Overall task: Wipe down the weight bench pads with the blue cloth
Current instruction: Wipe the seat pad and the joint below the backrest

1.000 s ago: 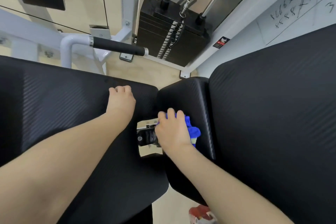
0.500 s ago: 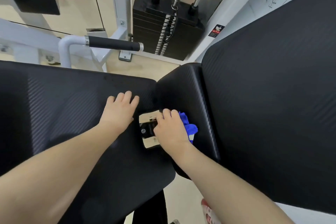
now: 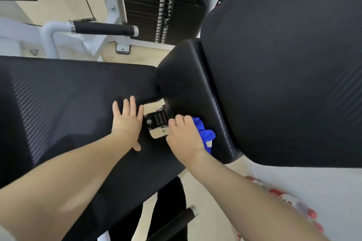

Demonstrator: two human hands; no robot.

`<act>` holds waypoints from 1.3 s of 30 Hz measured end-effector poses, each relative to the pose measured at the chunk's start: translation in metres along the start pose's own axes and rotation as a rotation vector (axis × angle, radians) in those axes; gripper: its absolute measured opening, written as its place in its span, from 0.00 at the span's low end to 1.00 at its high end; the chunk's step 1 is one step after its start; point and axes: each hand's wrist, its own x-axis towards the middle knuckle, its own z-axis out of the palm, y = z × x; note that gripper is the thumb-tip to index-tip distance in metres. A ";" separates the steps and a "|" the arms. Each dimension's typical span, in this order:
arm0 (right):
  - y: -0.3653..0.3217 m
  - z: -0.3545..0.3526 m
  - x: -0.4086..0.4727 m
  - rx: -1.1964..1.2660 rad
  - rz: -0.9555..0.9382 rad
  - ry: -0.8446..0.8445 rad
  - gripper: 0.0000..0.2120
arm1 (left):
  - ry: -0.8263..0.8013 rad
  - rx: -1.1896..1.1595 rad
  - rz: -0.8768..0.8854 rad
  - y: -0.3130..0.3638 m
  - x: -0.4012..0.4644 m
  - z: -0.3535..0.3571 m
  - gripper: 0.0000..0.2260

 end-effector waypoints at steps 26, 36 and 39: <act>-0.012 0.011 -0.058 -0.158 0.355 0.328 0.18 | -0.041 -0.131 0.167 0.043 -0.040 0.027 0.46; -0.052 0.087 -0.081 0.004 0.162 0.131 0.07 | 0.167 -0.133 -0.016 0.052 -0.054 0.055 0.53; -0.071 0.082 -0.064 0.335 0.417 0.337 0.15 | 0.185 -0.149 -0.078 0.046 -0.058 0.061 0.55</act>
